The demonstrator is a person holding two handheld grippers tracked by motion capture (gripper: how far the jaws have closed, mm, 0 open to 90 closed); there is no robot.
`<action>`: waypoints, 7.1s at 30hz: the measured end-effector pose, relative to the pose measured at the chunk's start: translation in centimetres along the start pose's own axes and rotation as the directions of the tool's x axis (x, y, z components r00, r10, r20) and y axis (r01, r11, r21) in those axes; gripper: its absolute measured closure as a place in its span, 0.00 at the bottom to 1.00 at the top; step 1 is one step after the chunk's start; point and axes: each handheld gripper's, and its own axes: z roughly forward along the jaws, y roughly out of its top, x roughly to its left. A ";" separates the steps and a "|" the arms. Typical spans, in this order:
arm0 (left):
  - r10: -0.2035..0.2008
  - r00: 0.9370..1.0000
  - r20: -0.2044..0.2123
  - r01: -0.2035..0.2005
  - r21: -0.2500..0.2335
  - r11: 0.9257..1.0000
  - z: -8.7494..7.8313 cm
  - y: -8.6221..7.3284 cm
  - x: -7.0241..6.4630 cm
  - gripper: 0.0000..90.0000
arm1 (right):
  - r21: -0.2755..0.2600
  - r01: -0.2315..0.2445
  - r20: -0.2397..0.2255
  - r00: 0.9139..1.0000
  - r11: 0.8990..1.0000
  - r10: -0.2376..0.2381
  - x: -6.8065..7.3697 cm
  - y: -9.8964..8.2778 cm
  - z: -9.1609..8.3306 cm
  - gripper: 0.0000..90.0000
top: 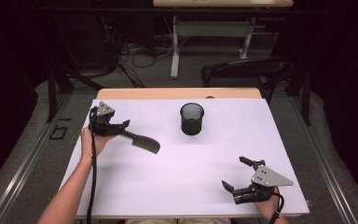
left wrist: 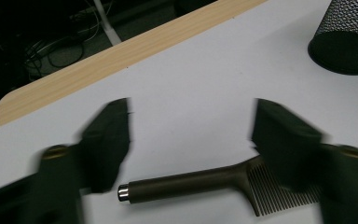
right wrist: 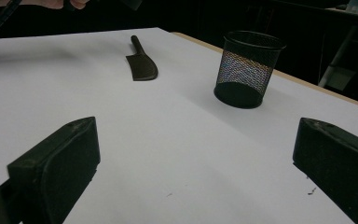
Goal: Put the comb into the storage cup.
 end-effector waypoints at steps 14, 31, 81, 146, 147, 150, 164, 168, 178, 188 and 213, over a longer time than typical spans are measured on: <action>0.020 1.000 -0.018 -0.017 0.142 0.990 2.6 0.4 1.1 1.00 | 0.000 -0.001 0.003 1.000 1.000 0.001 -0.1 0.0 -0.1 0.00; 0.086 0.996 -0.012 -0.079 0.285 0.955 5.7 -0.7 1.8 1.00 | 0.006 0.003 0.002 1.000 1.000 -0.003 -0.1 -0.1 0.0 0.01; 0.064 0.997 0.033 -0.072 0.405 0.911 7.0 -1.7 2.3 1.00 | 0.012 0.008 -0.005 1.000 1.000 -0.008 0.0 -0.1 0.0 0.01; 0.072 0.995 0.074 -0.096 0.418 0.904 4.4 -3.1 0.8 1.00 | 0.012 0.011 -0.009 1.000 1.000 -0.010 0.0 0.0 0.1 0.01; 0.072 0.995 0.072 -0.096 0.419 0.903 4.4 -3.1 0.8 1.00 | 0.013 0.011 -0.009 1.000 1.000 -0.010 0.0 0.0 0.1 0.01; 0.067 0.995 0.071 -0.091 0.417 0.904 4.3 -3.2 0.7 1.00 | 0.012 0.015 -0.007 1.000 1.000 -0.015 0.0 0.0 0.1 0.01; 0.054 0.997 0.064 -0.076 0.418 0.905 3.8 -3.4 0.3 1.00 | 0.013 0.013 -0.009 1.000 1.000 -0.013 0.0 0.0 0.1 0.01; 0.049 0.997 0.060 -0.070 0.415 0.907 3.7 -3.4 0.2 1.00 | 0.013 0.014 -0.010 1.000 1.000 -0.013 0.0 0.0 0.1 0.01; 0.039 0.998 0.054 -0.058 0.424 0.904 3.6 -3.5 0.1 1.00 | 0.013 0.013 -0.011 1.000 1.000 -0.013 0.0 0.0 0.1 0.01; 0.029 0.998 0.057 -0.050 0.425 0.904 3.6 -3.5 -0.1 1.00 | 0.013 0.006 -0.013 1.000 1.000 -0.006 0.1 0.0 0.1 0.01; 0.041 0.997 0.066 -0.059 0.294 0.954 1.4 -2.6 0.4 0.34 | 0.015 0.005 -0.016 1.000 1.000 -0.005 0.1 0.0 0.2 0.01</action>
